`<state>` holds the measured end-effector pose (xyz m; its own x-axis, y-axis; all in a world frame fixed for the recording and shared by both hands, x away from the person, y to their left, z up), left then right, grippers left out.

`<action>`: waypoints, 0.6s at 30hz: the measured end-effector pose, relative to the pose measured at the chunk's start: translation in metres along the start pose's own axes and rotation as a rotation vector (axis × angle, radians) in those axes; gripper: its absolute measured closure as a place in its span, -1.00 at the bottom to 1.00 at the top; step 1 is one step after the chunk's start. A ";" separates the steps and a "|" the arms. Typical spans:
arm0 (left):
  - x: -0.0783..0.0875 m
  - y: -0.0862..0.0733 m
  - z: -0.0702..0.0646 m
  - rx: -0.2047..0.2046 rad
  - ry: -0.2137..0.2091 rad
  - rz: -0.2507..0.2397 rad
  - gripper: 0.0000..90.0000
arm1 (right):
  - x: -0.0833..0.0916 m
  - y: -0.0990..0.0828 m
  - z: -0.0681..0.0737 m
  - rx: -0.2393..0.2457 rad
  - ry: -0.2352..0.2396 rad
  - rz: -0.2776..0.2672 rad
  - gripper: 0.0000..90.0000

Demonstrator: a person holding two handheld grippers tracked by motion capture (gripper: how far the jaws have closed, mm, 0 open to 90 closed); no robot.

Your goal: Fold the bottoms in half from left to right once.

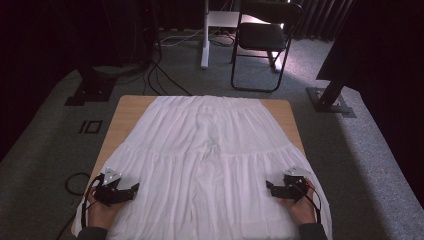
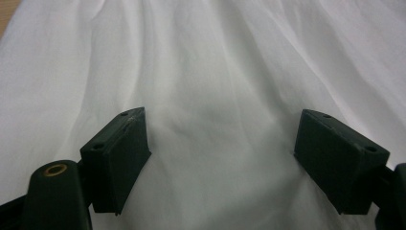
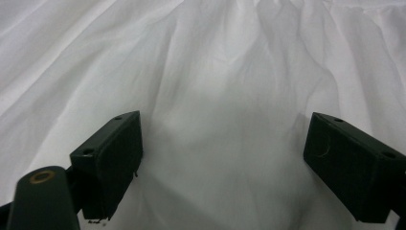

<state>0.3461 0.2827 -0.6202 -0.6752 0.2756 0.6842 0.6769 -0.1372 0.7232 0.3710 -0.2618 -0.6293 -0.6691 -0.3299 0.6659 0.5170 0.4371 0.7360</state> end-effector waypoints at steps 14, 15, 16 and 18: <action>0.012 0.005 0.006 0.032 0.015 0.010 -0.25 | 0.000 0.000 -0.001 -0.003 -0.003 -0.001 -0.70; 0.015 0.007 0.011 0.036 0.031 0.000 -0.25 | 0.000 0.000 -0.001 -0.003 -0.003 -0.001 -0.70; 0.019 0.010 0.017 0.041 0.051 -0.012 -0.31 | 0.000 0.000 -0.001 -0.004 -0.004 0.000 -0.70; 0.024 0.017 0.032 0.070 0.087 -0.026 -0.39 | 0.000 0.000 -0.001 -0.003 -0.004 -0.001 -0.70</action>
<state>0.3509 0.3171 -0.5944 -0.7137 0.1939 0.6730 0.6754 -0.0639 0.7347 0.3712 -0.2625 -0.6292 -0.6714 -0.3271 0.6649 0.5180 0.4345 0.7368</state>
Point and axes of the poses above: each handheld gripper's, and its own axes: x roughly backward along the jaws, y roughly out of its top, z roughly to its left, the point moved 9 cm from there along -x, roughly forward along the jaws, and after that the axes turned 10 degrees about x, right-handed, at the moved point
